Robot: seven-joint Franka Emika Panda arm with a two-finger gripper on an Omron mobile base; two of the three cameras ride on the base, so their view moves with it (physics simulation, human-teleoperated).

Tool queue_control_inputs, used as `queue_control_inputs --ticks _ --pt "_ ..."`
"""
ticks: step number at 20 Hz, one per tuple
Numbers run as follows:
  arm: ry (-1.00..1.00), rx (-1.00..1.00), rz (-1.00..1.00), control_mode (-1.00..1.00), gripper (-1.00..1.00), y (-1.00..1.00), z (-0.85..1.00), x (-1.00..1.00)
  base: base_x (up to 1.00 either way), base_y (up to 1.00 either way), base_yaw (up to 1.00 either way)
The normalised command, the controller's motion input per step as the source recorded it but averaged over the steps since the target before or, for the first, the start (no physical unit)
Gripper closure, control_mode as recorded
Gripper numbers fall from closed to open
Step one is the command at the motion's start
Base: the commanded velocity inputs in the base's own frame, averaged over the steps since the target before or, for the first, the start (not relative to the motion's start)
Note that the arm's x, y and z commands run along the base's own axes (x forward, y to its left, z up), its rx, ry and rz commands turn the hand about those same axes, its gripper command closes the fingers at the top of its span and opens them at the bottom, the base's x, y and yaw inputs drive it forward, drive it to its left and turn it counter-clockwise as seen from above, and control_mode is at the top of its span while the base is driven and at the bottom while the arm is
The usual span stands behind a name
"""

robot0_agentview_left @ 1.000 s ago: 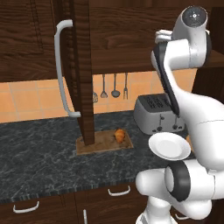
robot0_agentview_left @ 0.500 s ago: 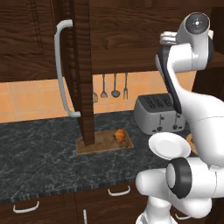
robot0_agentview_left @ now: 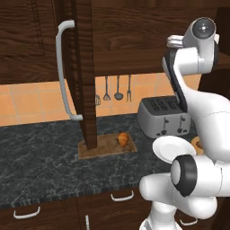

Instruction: From the different types of pastries on the counter, select a croissant and place it on the cutting board. Then retrieve a jar of jam from the cabinet and place it alongside the croissant on the cutting board.

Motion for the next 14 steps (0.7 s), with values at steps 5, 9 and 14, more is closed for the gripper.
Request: queue_control_inputs --ticks 5,9,14 --pt "0.02 0.0 0.0 -1.0 -1.0 -0.17 -0.09 0.14 0.0 0.0 0.0" --pt "0.11 0.04 0.0 -1.0 -1.0 -0.06 -0.02 0.24 0.0 0.0 0.0" --pt "0.05 0.01 0.0 -1.0 -1.0 -0.11 0.0 0.21 0.0 0.0 0.0"
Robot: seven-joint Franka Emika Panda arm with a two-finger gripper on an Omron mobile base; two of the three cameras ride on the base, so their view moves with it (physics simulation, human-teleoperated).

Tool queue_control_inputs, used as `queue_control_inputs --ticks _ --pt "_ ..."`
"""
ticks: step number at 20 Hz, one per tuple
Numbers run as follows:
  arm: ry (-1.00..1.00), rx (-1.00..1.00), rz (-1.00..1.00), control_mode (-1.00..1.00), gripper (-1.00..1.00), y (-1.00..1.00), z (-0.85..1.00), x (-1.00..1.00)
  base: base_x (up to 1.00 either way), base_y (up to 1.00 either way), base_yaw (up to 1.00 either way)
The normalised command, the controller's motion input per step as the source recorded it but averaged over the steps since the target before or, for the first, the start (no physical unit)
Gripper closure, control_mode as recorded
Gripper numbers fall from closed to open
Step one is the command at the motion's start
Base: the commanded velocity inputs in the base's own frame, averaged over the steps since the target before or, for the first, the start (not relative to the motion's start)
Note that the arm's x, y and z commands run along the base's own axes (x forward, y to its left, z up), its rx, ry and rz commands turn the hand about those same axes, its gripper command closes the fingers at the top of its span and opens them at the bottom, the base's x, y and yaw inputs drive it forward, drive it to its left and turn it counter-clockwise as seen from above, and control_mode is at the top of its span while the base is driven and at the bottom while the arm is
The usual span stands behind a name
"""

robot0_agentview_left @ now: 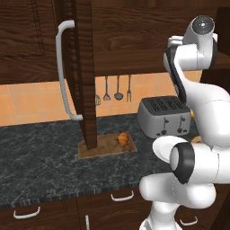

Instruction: From the different types of pastries on the counter, select a croissant and place it on the cutting board. Then retrieve a jar of jam from the cabinet and place it alongside the croissant on the cutting board.

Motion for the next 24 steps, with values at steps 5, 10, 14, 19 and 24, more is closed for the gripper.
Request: queue_control_inputs --ticks 5,10,14,19,24 --pt "0.0 0.0 0.0 -1.0 -1.0 -0.11 0.0 0.37 0.0 0.0 0.0" --pt "0.0 0.01 0.0 -1.0 -1.0 -0.11 -0.01 0.37 0.0 0.0 0.0" --pt "0.0 0.0 0.0 -1.0 -1.0 -0.21 -0.08 0.27 0.0 0.0 0.0" --pt "0.01 0.02 -0.01 -1.0 -1.0 -0.22 -0.16 0.04 0.0 0.0 0.0" --pt "0.02 0.03 -0.03 -1.0 -1.0 0.0 -0.17 0.15 0.0 0.0 0.0"
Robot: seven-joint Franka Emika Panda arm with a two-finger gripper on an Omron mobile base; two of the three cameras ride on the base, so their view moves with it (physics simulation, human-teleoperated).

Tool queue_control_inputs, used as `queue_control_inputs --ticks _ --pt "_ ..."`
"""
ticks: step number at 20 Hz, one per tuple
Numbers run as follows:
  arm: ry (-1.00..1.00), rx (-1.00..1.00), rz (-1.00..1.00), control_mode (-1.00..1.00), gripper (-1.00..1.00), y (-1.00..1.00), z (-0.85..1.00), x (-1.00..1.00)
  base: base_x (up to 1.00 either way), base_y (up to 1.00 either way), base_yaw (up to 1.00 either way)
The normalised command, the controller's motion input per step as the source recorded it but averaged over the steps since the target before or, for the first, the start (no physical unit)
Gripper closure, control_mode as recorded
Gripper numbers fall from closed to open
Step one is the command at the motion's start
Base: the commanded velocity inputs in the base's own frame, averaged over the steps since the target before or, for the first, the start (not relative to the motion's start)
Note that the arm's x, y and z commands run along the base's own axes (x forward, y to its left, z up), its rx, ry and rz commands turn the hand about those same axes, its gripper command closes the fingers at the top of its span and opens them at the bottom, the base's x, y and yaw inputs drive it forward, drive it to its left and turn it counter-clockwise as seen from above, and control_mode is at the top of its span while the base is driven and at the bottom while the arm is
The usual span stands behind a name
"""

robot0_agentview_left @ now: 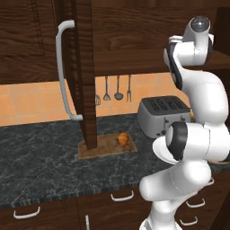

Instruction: From the different types of pastries on the counter, select a croissant and place it on the cutting board. Then retrieve a jar of jam from the cabinet and place it alongside the croissant on the cutting board.

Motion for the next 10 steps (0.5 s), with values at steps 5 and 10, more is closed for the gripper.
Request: queue_control_inputs --ticks 5,10 --pt "0.0 0.03 -0.07 -1.0 -1.0 0.0 -0.01 0.33 0.0 0.0 0.0" --pt "0.04 0.07 -0.06 -1.0 -1.0 -0.04 -0.09 0.31 0.0 0.0 0.0"
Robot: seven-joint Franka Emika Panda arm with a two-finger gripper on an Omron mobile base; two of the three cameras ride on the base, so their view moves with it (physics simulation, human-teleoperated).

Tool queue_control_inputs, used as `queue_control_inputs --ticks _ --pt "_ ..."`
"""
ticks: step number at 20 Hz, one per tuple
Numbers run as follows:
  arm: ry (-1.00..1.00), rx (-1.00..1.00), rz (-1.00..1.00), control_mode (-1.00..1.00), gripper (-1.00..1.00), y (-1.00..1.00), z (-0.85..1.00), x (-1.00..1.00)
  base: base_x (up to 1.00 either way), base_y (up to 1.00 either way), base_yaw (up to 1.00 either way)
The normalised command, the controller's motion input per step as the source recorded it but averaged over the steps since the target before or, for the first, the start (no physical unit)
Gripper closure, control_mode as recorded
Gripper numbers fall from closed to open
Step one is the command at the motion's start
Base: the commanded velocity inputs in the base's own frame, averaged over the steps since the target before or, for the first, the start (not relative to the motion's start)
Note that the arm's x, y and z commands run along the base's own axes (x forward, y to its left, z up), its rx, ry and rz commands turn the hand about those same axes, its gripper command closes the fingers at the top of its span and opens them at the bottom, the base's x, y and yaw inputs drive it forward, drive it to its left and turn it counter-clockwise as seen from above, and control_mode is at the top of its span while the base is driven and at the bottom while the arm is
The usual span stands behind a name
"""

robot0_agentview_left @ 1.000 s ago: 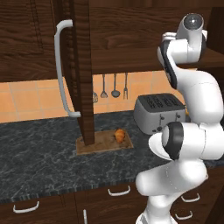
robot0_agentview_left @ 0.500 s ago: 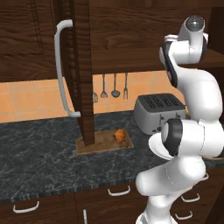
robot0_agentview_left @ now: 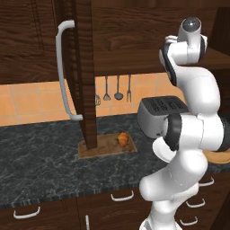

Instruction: From the different types of pastries on the counter, select a croissant and place it on the cutting board. Then retrieve a jar of jam from the cabinet and place it alongside the croissant on the cutting board.

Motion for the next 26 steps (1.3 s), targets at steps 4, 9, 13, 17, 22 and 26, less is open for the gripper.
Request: queue_control_inputs --ticks 4,9,13,17,22,26 --pt "0.07 0.07 -0.04 -1.0 -1.0 -0.15 -0.04 0.34 0.0 0.0 0.0" --pt "0.05 0.04 -0.04 -1.0 -1.0 -0.13 -0.01 0.49 0.0 0.0 0.0" --pt "0.03 0.01 -0.02 -1.0 -1.0 -0.1 -0.13 0.55 0.0 0.0 0.0" --pt "0.05 0.02 -0.01 -1.0 -1.0 -0.14 -0.15 0.44 0.0 0.0 0.0" --pt "0.04 0.01 0.0 -1.0 1.0 -0.1 -0.02 0.14 0.0 0.0 0.0" --pt "0.01 0.01 -0.01 -1.0 1.0 -0.18 0.0 0.06 0.0 0.0 0.0"
